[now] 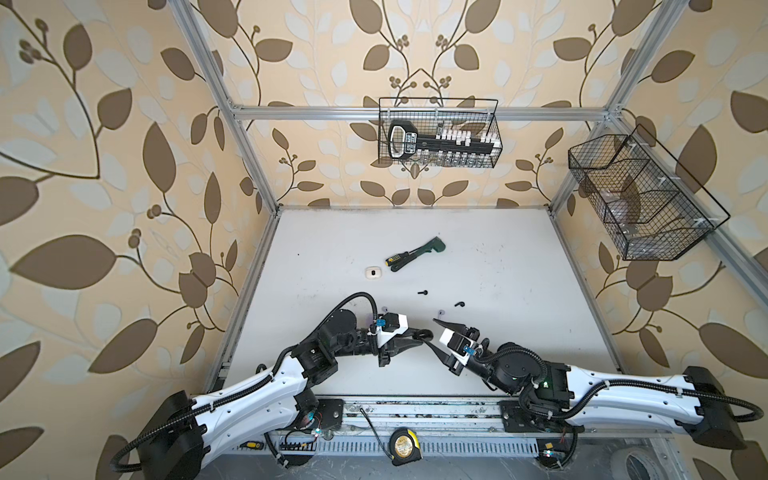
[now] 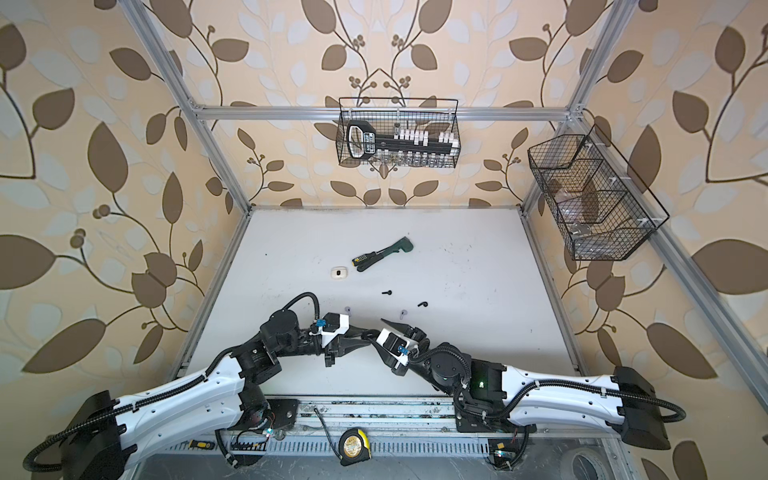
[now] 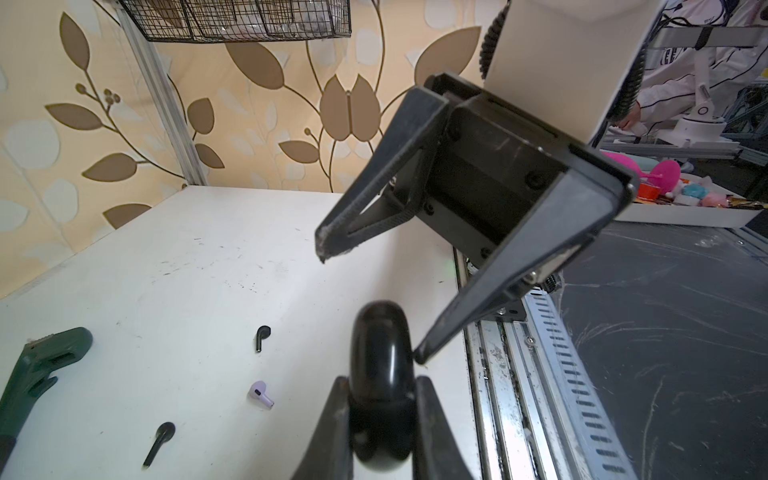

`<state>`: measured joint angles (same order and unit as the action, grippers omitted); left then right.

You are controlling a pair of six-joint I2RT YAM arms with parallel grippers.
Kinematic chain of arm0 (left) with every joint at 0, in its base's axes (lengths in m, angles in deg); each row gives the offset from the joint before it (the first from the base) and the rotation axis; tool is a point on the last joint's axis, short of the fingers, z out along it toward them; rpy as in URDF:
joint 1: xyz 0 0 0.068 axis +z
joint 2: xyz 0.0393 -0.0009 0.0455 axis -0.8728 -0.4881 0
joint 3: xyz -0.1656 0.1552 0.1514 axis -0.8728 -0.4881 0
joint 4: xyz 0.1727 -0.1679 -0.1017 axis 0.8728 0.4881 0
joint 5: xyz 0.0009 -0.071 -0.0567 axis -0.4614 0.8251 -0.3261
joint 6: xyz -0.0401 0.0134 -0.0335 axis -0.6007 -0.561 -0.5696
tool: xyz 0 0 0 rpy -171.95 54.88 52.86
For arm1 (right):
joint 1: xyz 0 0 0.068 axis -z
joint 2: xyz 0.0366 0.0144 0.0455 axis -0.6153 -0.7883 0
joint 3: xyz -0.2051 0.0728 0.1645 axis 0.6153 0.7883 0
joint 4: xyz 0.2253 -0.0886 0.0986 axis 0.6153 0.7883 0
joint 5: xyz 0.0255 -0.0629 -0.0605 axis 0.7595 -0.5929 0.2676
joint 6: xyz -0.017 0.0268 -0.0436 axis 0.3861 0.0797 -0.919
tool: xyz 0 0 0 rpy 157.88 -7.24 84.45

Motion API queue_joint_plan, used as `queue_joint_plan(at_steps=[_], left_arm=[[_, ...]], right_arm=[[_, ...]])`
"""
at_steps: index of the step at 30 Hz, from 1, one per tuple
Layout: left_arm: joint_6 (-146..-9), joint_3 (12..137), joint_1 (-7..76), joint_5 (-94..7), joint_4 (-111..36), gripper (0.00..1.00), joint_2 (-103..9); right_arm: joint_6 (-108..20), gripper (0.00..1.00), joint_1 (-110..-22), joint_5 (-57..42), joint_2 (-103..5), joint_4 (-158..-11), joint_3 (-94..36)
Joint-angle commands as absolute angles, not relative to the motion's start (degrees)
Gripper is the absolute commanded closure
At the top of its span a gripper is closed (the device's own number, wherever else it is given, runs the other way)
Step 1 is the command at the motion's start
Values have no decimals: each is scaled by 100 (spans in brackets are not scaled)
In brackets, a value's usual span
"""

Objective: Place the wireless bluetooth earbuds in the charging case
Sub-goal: 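Open the right gripper and draw it back from the black case, then hold the black case in the left gripper while the right gripper moves to the earbuds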

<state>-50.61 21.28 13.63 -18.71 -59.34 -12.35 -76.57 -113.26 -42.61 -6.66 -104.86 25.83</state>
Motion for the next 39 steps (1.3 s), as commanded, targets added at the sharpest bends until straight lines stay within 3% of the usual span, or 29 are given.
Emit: queue_joint_plan(at_steps=[1, 18, 25, 28, 31, 34, 39], left_arm=[[-4956, 2356, 1350, -1446, -6109, 100, -1146], [-5016, 2198, 1350, -1437, -6432, 100, -1125], [-5303, 1951, 1350, -1677, -7186, 100, -1267], [-5768, 1617, 1350, -2299, -8434, 100, -1624], [-6356, 1628, 1350, -3141, -9442, 100, -2228], [-6552, 2046, 1350, -3467, -9534, 100, -2831], [-6468, 2040, 1575, -2906, -10846, 100, -3970]], right_arm=[[-7638, 50, -11312, -4766, -748, -10596, 2319], [-7271, 49, -11024, -5010, -812, -10528, 2267], [-6970, 48, -10925, -5325, -787, -10430, 2170], [-6733, 47, -10710, -5529, -574, -10256, 2151], [-6336, 43, -10307, -5955, -284, -10043, 2209], [-5444, 37, -9530, -6253, -144, -9480, 2193], [-3555, 34, -7701, -5201, -450, -8503, 2035]])
